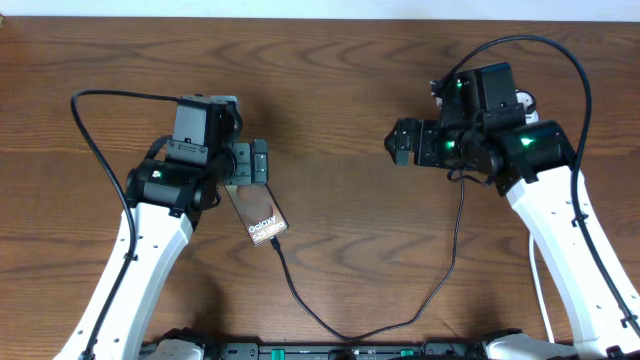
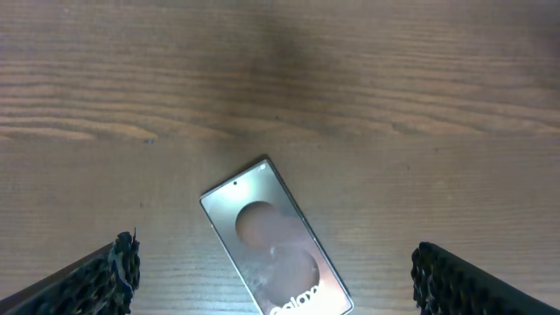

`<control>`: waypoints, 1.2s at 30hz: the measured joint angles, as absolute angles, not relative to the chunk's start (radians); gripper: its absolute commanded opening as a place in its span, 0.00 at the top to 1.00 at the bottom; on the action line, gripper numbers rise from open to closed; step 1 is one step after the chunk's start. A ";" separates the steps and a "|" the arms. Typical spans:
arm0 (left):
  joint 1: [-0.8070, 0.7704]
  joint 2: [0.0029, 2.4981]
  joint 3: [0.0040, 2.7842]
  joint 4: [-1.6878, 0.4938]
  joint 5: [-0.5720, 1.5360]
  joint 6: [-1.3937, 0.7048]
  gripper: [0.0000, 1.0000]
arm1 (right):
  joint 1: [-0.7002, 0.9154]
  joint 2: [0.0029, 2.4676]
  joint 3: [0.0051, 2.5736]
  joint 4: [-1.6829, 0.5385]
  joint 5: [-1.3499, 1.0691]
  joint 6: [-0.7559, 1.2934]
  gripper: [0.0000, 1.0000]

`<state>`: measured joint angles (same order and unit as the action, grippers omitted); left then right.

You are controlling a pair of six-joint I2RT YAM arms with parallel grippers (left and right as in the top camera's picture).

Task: Plug charger to phone and switch on socket
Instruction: 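Move the right gripper right to the white power strip's switch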

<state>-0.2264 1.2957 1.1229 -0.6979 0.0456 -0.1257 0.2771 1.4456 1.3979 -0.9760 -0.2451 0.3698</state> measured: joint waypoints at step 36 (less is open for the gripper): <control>-0.226 1.296 1.123 -0.658 0.045 -0.099 0.02 | -0.230 1.449 1.398 -1.028 -0.437 0.109 0.01</control>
